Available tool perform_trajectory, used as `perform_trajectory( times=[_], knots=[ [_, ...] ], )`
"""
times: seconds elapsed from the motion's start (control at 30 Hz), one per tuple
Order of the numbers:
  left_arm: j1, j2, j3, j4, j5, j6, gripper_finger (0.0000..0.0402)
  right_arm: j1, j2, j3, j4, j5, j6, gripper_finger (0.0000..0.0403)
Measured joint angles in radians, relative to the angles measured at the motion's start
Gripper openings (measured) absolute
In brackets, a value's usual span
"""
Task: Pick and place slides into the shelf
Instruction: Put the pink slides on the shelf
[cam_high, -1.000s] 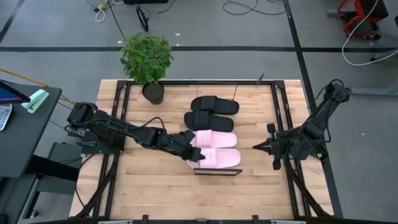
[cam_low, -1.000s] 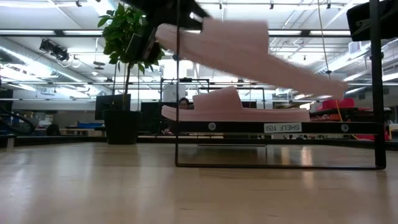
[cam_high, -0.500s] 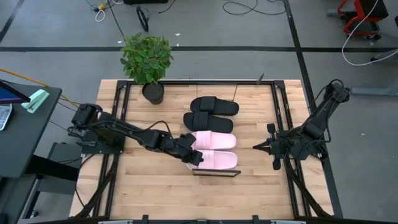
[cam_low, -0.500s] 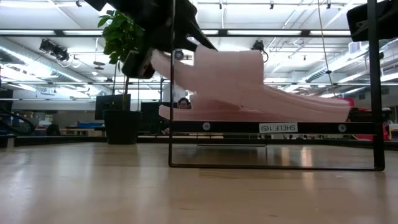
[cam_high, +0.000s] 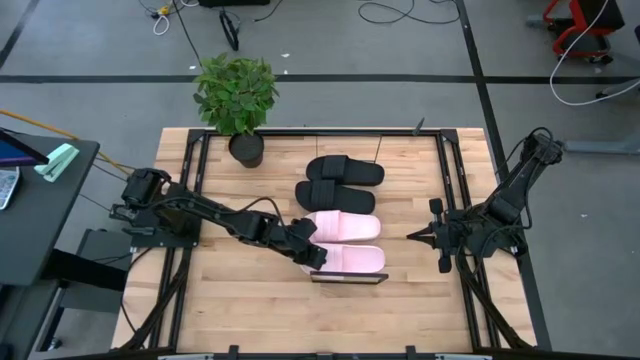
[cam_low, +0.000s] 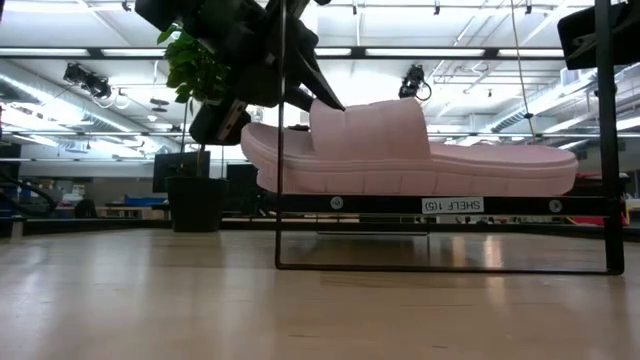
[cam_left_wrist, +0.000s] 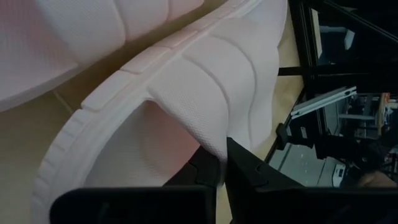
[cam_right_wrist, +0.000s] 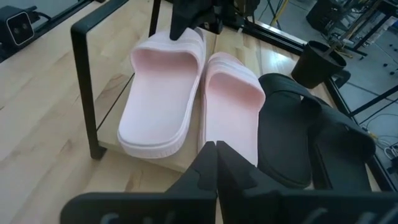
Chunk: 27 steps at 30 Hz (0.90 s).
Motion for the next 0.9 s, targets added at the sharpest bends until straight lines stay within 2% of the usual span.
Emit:
perform_trajectory(
  times=[0.3,0.5,0.9],
  knots=[
    [0.02,0.0,0.001,-0.071,-0.029,0.003,0.0026,0.0,0.0,0.0,0.0,-0.003,0.008,0.0],
    [0.028,0.0,0.001,-0.069,-0.031,0.042,0.0045,0.0,0.0,0.0,0.0,-0.006,0.016,0.0],
    [0.024,0.0,0.0,-0.071,-0.041,0.072,0.0129,0.0,0.0,0.0,0.0,-0.03,0.034,0.0003]
  ],
)
